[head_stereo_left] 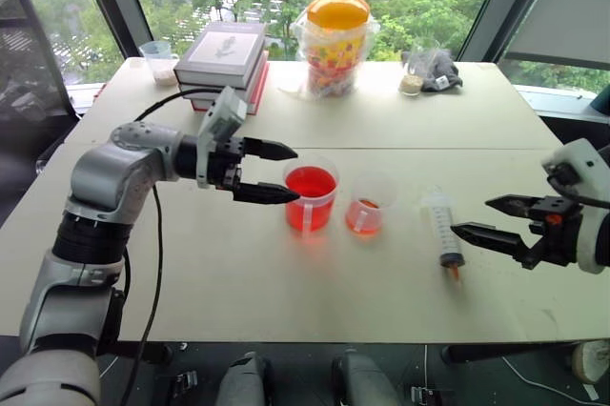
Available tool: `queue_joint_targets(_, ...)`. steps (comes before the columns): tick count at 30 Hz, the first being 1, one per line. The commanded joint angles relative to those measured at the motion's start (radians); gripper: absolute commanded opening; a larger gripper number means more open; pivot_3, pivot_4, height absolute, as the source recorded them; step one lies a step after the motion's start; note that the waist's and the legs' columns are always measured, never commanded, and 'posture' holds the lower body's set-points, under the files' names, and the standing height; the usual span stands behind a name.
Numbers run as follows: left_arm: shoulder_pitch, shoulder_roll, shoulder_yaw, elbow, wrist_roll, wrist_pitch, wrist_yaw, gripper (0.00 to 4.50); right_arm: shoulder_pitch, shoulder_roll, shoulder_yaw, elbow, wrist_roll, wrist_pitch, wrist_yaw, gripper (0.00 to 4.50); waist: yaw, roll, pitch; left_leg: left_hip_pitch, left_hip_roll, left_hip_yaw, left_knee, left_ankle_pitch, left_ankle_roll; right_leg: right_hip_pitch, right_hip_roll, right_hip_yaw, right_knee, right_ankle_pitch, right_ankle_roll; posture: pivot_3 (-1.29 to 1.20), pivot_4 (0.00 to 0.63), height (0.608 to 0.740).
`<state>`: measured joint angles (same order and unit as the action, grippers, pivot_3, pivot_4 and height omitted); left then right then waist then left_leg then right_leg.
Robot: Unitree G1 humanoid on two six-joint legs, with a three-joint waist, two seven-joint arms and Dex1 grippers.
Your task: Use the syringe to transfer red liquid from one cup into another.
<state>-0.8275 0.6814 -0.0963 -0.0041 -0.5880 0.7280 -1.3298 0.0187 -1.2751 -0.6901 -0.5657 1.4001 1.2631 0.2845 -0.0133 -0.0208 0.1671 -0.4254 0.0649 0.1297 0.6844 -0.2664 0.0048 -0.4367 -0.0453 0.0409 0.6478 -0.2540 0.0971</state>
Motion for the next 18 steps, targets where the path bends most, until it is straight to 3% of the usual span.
queue_joint_targets(1, -0.017, 0.002, 0.028, -0.03, -0.028, 0.01, 0.001, 4.5, -0.006, -0.001, -0.041, -0.011, -0.008, 0.007, 0.012, 4.42, 0.0, 0.0, 0.0, 0.0, 0.0, 0.0, 0.0, 0.0, 0.0, 0.0, 0.0, 0.0, 0.0, 0.0, 0.0, 0.0, 0.15, 0.74)
queue_joint_targets(18, -0.038, -0.018, 0.025, -0.007, -0.043, 0.0, 0.004, 4.5, 0.02, 0.019, -0.085, -0.018, -0.058, 0.039, 0.044, 4.42, 0.0, 0.0, 0.0, 0.0, 0.0, 0.0, 0.0, 0.0, 0.0, 0.0, 0.0, 0.0, 0.0, 0.0, 0.0, 0.0, 0.15, 0.74)
